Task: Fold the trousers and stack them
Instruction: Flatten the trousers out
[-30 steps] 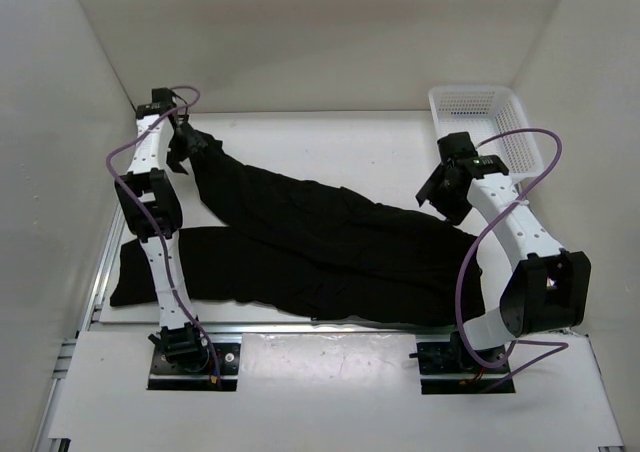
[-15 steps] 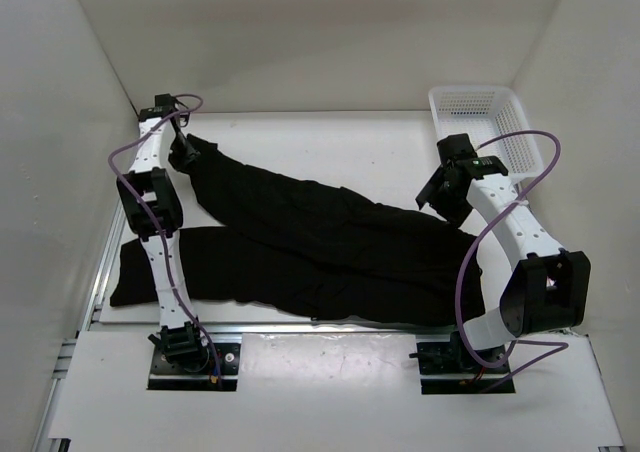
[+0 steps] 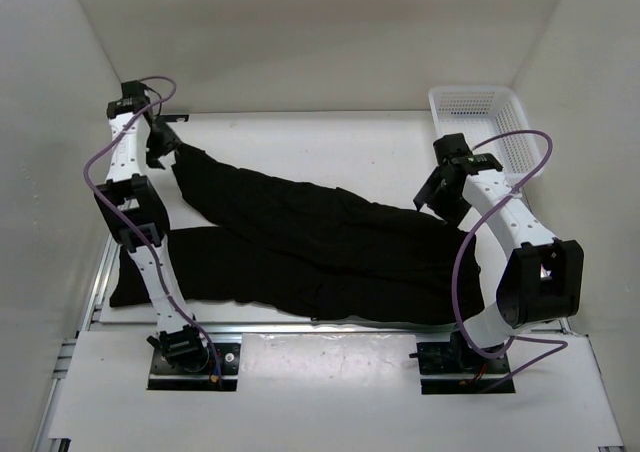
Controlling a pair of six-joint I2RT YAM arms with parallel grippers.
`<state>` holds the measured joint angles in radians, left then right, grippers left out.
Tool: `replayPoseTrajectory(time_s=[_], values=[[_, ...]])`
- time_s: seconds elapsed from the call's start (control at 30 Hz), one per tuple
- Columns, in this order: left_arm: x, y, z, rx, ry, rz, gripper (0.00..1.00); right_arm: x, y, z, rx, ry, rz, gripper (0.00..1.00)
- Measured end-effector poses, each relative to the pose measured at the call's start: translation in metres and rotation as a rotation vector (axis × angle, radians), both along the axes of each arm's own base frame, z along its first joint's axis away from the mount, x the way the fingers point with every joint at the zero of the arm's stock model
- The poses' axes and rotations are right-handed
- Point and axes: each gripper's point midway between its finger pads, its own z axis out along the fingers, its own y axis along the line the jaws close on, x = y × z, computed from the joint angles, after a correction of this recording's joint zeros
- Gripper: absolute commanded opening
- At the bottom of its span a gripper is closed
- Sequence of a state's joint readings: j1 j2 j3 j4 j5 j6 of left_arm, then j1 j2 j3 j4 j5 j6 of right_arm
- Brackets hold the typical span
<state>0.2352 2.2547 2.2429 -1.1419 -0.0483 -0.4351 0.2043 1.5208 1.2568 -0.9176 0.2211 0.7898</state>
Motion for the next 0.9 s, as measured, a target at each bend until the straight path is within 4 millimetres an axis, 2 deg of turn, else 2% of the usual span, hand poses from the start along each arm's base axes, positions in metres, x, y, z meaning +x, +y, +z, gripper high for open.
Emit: replayPoseTrajectory(time_s=[0.07, 0.13, 0.2, 0.23, 0.33, 0.5, 0.6, 0.63, 0.7, 0.8, 0.83, 0.87, 0.9], values=[[-0.008, 0.006, -0.016, -0.035, 0.029, 0.038, 0.14, 0.001, 0.000, 0.001, 0.000, -0.002, 0.001, 0.73], [-0.021, 0.017, -0.034, -0.071, 0.072, 0.080, 0.17, 0.001, 0.000, 0.001, 0.000, -0.003, 0.001, 0.73], [-0.036, 0.028, -0.050, -0.113, 0.112, 0.111, 0.29, 0.001, 0.000, 0.001, -0.001, -0.003, 0.001, 0.73], [-0.039, 0.033, -0.055, -0.133, 0.122, 0.122, 0.39, 0.001, 0.000, 0.001, -0.001, -0.003, 0.000, 0.73], [-0.038, 0.046, -0.060, -0.168, 0.107, 0.134, 0.48, 0.001, -0.001, 0.001, 0.000, -0.003, -0.001, 0.73], [-0.025, 0.036, -0.073, -0.200, 0.101, 0.090, 0.60, 0.001, -0.001, 0.001, 0.000, -0.003, 0.000, 0.73], [-0.016, 0.026, -0.087, -0.218, 0.112, 0.060, 0.73, 0.001, -0.001, 0.001, 0.000, -0.002, -0.001, 0.73], [-0.014, 0.024, -0.091, -0.221, 0.115, 0.049, 0.75, 0.001, 0.000, 0.000, 0.000, -0.001, 0.000, 0.73], [-0.010, 0.018, -0.098, -0.226, 0.122, 0.032, 0.75, 0.001, -0.001, 0.000, -0.001, 0.002, -0.001, 0.73], [0.000, 0.014, -0.104, -0.222, 0.117, 0.014, 0.64, 0.001, 0.000, -0.001, -0.002, 0.005, 0.000, 0.73], [0.004, 0.013, -0.107, -0.220, 0.114, 0.011, 0.58, 0.002, 0.000, -0.002, -0.002, 0.006, 0.000, 0.73], [0.005, 0.012, -0.110, -0.220, 0.116, 0.010, 0.42, 0.002, 0.000, -0.002, -0.002, 0.006, 0.000, 0.73], [0.005, 0.012, -0.112, -0.220, 0.121, 0.014, 0.31, 0.003, 0.000, -0.001, -0.002, 0.005, 0.000, 0.73]])
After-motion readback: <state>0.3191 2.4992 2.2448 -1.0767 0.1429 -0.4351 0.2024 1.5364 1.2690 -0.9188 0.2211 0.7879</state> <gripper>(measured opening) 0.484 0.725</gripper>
